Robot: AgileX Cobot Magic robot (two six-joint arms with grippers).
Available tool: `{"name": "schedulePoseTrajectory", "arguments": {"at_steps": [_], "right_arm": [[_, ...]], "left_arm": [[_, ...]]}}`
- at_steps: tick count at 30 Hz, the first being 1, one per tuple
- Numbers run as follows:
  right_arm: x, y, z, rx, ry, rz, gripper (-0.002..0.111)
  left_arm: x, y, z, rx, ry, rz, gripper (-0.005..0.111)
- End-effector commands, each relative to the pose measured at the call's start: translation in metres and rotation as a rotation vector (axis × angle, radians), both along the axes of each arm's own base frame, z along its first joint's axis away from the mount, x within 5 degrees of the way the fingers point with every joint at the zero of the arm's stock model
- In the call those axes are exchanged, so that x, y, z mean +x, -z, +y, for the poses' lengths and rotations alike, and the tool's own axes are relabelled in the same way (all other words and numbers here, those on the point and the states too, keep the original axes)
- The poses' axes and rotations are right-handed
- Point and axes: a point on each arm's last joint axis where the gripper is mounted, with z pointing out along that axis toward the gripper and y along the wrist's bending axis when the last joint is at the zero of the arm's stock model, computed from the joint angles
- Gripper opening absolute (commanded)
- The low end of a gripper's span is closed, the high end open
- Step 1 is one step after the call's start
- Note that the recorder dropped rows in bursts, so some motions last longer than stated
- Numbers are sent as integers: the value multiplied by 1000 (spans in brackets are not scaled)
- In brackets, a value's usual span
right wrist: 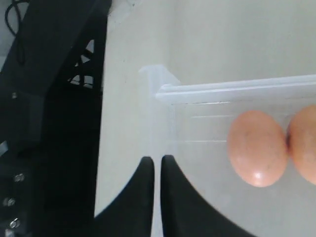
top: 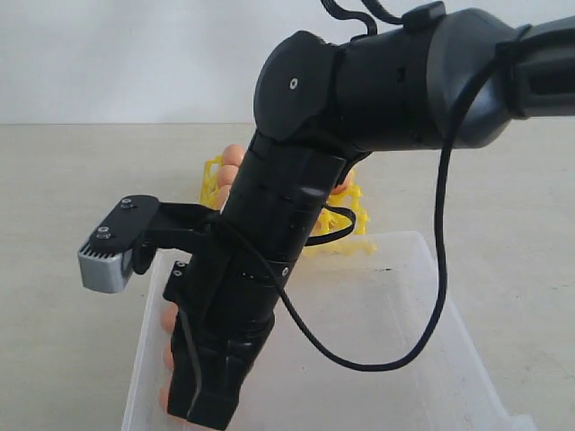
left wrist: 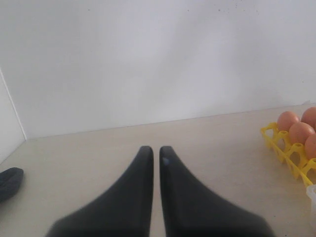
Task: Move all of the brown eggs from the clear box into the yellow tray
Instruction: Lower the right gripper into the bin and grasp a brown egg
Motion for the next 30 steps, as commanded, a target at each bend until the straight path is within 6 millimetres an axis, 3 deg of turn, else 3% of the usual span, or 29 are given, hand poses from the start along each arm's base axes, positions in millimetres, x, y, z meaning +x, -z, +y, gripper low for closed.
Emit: {"name": "schedulePoseTrajectory", "arguments": {"at_steps": [1, 5, 10, 12, 16, 24, 30], "right_arm": [[-8, -4, -5, -26, -56, 54, 1], [-4, -3, -3, -11, -41, 18, 12], [9, -2, 3, 55, -25, -159, 45], [18, 0, 7, 81, 19, -241, 51], [27, 11, 15, 87, 69, -311, 50], [24, 64, 25, -71, -60, -312, 50], [25, 77, 24, -137, -57, -319, 50]], "left_arm": [[0, 1, 0, 0, 6, -3, 4], [0, 1, 0, 0, 6, -3, 4], [0, 1, 0, 0, 6, -3, 4], [0, 1, 0, 0, 6, -3, 4], [0, 1, 0, 0, 6, -5, 4], [0, 1, 0, 0, 6, -5, 4], [0, 1, 0, 0, 6, -3, 4]]}}
